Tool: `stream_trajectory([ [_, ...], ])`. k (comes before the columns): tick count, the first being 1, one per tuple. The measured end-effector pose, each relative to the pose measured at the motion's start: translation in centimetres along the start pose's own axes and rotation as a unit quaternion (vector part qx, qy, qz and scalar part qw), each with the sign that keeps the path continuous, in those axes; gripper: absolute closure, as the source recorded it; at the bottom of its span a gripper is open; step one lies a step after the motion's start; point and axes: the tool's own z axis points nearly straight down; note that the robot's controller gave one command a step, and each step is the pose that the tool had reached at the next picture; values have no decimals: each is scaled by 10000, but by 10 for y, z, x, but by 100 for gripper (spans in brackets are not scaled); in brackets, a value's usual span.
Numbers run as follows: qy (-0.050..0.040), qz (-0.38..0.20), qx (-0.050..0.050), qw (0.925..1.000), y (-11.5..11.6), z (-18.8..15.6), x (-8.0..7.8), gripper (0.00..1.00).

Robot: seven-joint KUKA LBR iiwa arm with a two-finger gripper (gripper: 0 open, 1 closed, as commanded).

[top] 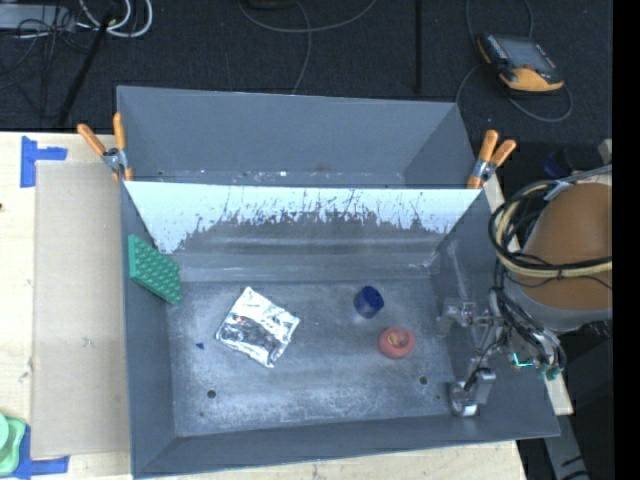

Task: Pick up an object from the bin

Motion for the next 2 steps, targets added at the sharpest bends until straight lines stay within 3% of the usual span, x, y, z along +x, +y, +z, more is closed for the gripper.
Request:
stream_trajectory([
  [1, -30, 203, -6, 9998, 22, 97, -63, 0],
  [2, -46, 188, 3, 9998, 22, 92, -64, 100],
])
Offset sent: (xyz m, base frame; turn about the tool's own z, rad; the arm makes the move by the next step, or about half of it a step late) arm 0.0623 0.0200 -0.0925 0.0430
